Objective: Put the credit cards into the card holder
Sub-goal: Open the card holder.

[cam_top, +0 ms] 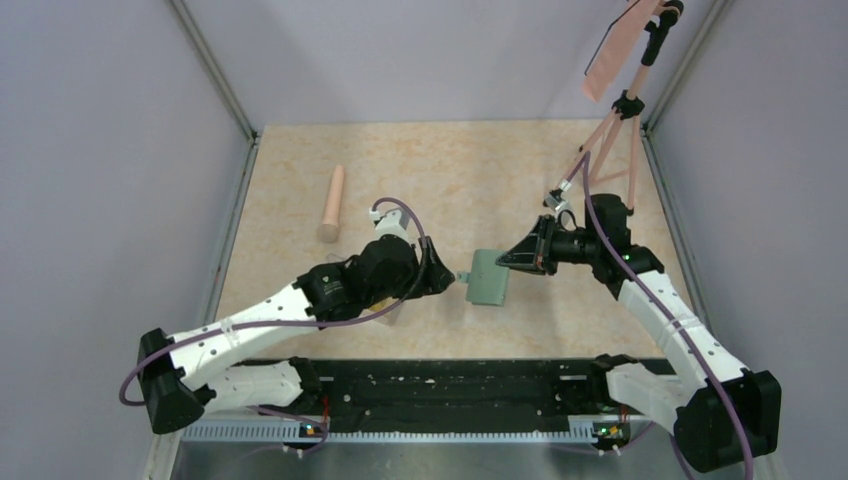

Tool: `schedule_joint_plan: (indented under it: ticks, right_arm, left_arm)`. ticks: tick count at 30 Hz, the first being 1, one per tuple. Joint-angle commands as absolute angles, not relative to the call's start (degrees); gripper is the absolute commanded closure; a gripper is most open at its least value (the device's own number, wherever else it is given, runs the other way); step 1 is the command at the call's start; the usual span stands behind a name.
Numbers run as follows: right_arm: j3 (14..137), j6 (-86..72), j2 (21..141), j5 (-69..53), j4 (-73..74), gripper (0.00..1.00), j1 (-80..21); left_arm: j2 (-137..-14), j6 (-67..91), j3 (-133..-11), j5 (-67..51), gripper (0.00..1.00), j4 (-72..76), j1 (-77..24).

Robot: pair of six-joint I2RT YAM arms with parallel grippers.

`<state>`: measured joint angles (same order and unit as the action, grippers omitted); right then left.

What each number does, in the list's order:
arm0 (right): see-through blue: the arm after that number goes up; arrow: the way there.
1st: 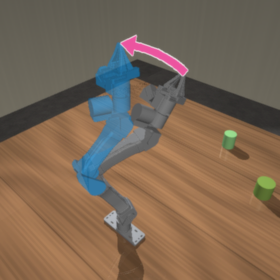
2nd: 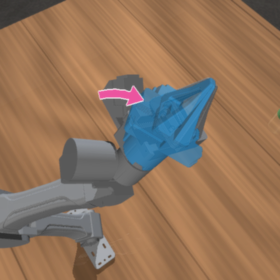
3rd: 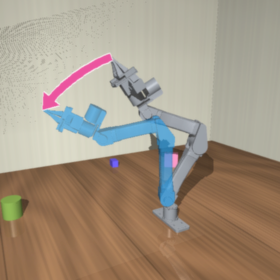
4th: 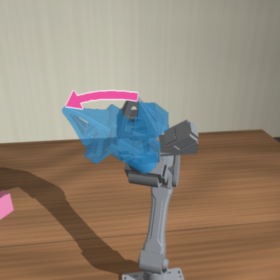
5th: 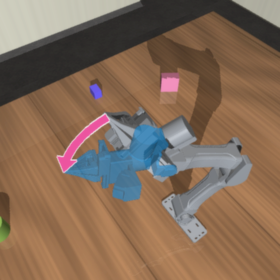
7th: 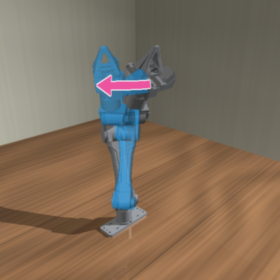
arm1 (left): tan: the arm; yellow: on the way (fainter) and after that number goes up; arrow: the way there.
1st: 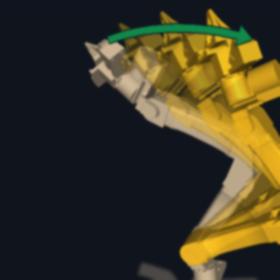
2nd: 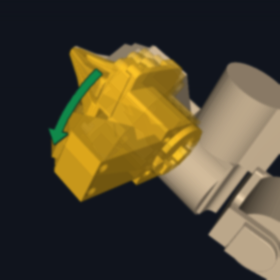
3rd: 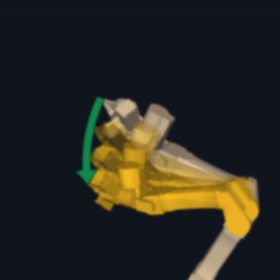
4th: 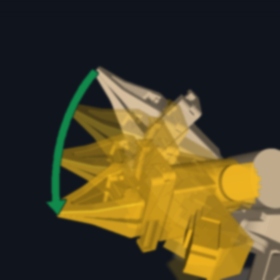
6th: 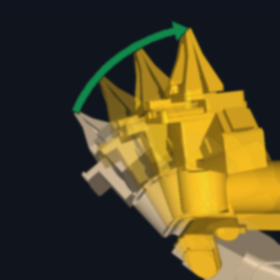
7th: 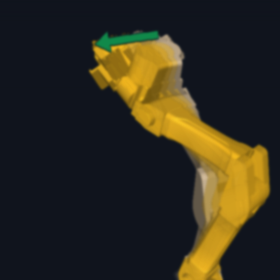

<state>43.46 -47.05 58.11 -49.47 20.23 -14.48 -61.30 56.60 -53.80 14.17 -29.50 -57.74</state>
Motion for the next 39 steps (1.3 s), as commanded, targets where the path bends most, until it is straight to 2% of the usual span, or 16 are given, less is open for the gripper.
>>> schedule_joint_plan:
  ticks: [1,6,11,21,23,26,29,30,33,35,37,39]
  right_arm:
    - [44.31,-46.4,56.18,-51.41,18.96,1.0,-14.9]
    - [44.21,-46.43,55.91,-51.94,18.84,1.0,-14.85]
    - [44.42,-46.75,55.5,-51.91,18.76,1.0,-14.79]
    - [44.4,-46.93,55.61,-52.7,18.27,1.0,-14.84]
    - [44.34,-46.85,55.56,-52.77,18.26,1.0,-14.79]
    - [44.14,-46.76,55.39,-52.79,18.28,1.0,-14.85]
    - [44.24,-46.87,55.52,-52.73,18.43,1.0,-14.83]
    - [44.44,-46.86,55.7,-52.77,18.62,0.92,-14.85]
    - [46.58,-44.61,55.65,-51.6,21.07,0.54,-14.87]
    - [49.72,-41.27,55.36,-48.97,24.59,0.34,-14.86]
    - [52.54,-37.53,55.41,-46.53,28.23,0.22,-14.84]
    - [54.88,-34.37,55.53,-44.68,30.89,0.15,-14.83]
  left_arm:
    - [-63.92,54.47,-53.63,8.51,0.27,-18.17,-57.31]
    - [-68.75,52.94,-57.09,6.06,0.33,-17.5,-57.14]
    - [-72.43,52.03,-59.35,6.06,0.5,-19.16,-57.03]
    - [-73.3,52.17,-58.28,5.19,0.67,-16.65,-56.34]
    - [-73.13,52.21,-58.12,5.27,0.77,-16.7,-56.15]
    - [-72.86,52.06,-57.9,5.26,1.0,-16.95,-55.99]
    - [-72.31,50.94,-58.21,5.42,1.0,-17.91,-55.77]
    - [-72.07,49.94,-58.59,5.56,1.0,-18.53,-55.78]
    - [-70.25,45.07,-60.82,7.89,1.0,-23.51,-55.72]
    - [-68.38,40.58,-62.4,10.32,1.0,-26.28,-55.71]
    - [-65.73,34.66,-63.08,10.46,1.0,-26.98,-55.69]
    - [-62.72,28.15,-63.3,10.27,1.0,-27.09,-55.7]
